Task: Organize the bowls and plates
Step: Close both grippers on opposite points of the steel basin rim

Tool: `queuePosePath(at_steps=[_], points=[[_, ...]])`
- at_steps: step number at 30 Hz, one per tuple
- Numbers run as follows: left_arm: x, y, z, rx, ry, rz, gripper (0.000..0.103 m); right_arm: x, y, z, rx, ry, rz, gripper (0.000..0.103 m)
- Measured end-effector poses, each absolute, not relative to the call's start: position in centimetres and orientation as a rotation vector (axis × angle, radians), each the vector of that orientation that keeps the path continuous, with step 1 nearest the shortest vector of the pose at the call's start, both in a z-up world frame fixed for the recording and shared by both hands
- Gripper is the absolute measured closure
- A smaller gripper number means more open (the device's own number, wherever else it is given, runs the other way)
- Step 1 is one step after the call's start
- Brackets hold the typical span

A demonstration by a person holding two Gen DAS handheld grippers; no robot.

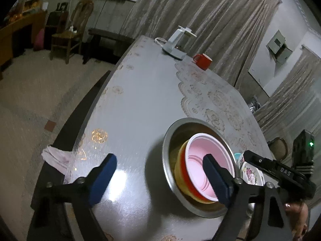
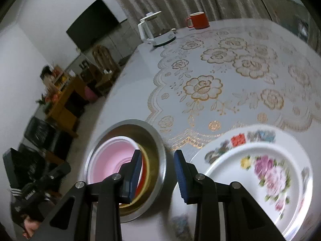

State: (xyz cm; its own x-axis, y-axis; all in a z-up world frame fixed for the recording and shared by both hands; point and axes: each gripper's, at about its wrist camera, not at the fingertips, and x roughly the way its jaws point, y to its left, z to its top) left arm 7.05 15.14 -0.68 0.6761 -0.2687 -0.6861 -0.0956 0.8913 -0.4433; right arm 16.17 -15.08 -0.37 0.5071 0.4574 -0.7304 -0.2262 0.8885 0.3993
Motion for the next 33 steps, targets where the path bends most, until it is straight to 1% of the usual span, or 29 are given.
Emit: queuePosePath(at_steps=[2,4,9,11,16,18,20,21,23,28,31,33], points=[[6.9,15.1,-1.0,-0.470,0.840,-0.106,0.028,16.6,-14.7,-0.6,0.233,0.964,0.418,0.070],[6.8,15.0,-1.3,-0.466,0.846,-0.116,0.029,17.2,-14.4,-1.0,0.207,0.980,0.427,0.070],[6.9,14.5,-1.6,-0.451,0.860,-0.156,0.039,17.8,-13.4,-1.6,0.141,0.997,0.460,0.070],[7.0,14.2,-1.8,-0.436,0.873,-0.172,0.041,18.1,-13.2,-1.8,0.123,1.006,0.473,0.071],[7.0,13.9,-2.5,-0.409,0.893,-0.193,0.043,18.4,-12.7,-2.2,0.061,1.025,0.483,0.073],[6.9,14.0,-2.5,-0.409,0.896,-0.205,0.046,18.7,-12.6,-2.5,0.036,1.041,0.486,0.077],[7.0,14.1,-2.5,-0.399,0.907,-0.208,0.057,18.9,-12.7,-2.9,0.030,1.063,0.502,0.080],[7.0,14.1,-2.6,-0.396,0.913,-0.216,0.059,19.1,-12.7,-3.0,0.035,1.070,0.515,0.081],[7.0,14.3,-2.6,-0.422,0.914,-0.256,0.069,19.3,-12.6,-3.2,0.032,1.084,0.540,0.082],[6.8,13.8,-2.2,-0.383,0.914,-0.281,0.070,19.7,-11.9,-3.5,-0.003,1.110,0.558,0.084],[6.8,13.5,-2.1,-0.360,0.923,-0.310,0.074,19.9,-11.7,-3.8,-0.002,1.128,0.568,0.084],[6.8,13.1,-2.0,-0.334,0.929,-0.330,0.074,19.8,-11.6,-3.8,-0.004,1.130,0.575,0.087]])
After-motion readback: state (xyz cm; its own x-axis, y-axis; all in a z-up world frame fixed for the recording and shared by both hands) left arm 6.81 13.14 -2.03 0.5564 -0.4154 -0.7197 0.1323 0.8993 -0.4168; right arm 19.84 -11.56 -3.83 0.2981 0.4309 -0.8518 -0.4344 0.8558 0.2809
